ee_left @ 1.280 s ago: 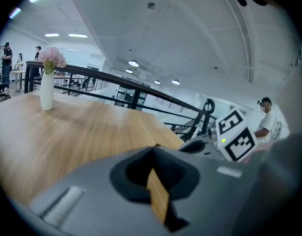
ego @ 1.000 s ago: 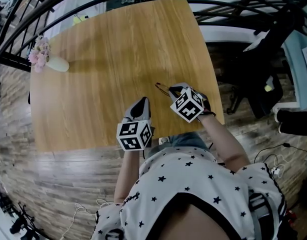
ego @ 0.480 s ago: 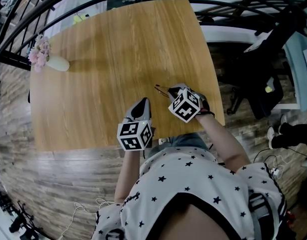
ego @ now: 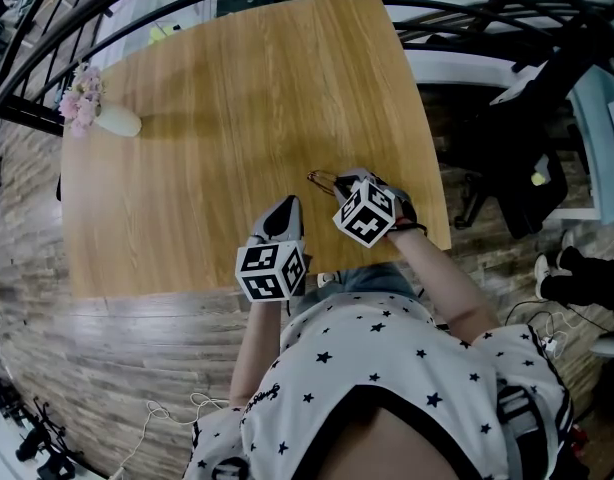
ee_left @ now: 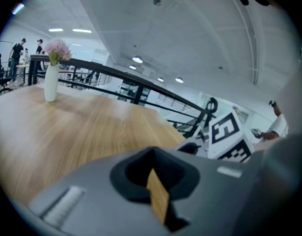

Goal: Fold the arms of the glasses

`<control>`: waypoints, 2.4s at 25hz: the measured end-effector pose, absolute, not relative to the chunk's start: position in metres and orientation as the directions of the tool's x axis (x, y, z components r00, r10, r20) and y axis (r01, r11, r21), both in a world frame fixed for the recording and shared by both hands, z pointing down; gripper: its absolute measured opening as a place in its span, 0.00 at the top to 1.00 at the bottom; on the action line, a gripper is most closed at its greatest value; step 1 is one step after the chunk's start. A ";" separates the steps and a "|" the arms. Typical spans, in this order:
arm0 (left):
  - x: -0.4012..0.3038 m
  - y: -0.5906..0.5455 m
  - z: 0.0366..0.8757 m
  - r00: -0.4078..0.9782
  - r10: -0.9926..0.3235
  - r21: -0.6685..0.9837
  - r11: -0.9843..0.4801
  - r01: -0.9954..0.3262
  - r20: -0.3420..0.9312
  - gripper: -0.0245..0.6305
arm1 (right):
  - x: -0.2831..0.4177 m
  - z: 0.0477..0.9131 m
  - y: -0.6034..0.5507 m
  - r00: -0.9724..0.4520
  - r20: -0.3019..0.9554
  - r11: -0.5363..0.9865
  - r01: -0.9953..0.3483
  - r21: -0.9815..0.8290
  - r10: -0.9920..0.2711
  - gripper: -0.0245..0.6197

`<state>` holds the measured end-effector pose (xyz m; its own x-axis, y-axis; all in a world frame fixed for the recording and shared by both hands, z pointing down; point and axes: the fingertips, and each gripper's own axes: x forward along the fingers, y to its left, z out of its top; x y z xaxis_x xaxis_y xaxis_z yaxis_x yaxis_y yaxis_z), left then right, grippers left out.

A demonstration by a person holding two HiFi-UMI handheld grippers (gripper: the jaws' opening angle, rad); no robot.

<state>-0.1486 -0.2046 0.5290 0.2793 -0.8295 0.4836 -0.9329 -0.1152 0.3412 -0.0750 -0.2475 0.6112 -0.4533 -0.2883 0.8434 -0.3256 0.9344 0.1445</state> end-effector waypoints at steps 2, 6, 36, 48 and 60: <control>-0.149 -0.203 0.529 0.279 -0.829 0.341 -0.114 -0.933 0.485 0.95 | -0.076 0.613 -0.244 -0.453 0.844 0.936 -0.319 0.148 -0.288 0.93; -0.147 -0.197 0.530 0.281 -0.827 0.341 -0.115 -0.933 0.487 0.95 | -0.078 0.615 -0.236 -0.451 0.843 0.937 -0.311 0.159 -0.293 0.93; -0.149 -0.156 0.518 0.255 -0.839 0.334 -0.094 -0.938 0.481 0.95 | -0.082 0.597 -0.217 -0.518 0.780 0.911 -0.384 0.154 -0.350 0.81; -0.145 -0.119 0.505 0.274 -0.855 0.312 -0.141 -0.940 0.440 0.95 | -0.069 0.543 -0.172 -0.601 0.641 0.831 -0.547 0.105 -0.477 0.86; -0.122 -0.087 0.501 0.300 -0.863 0.314 -0.177 -0.933 0.406 0.95 | -0.038 0.508 -0.115 -0.694 0.484 0.772 -0.633 -0.060 -0.532 0.91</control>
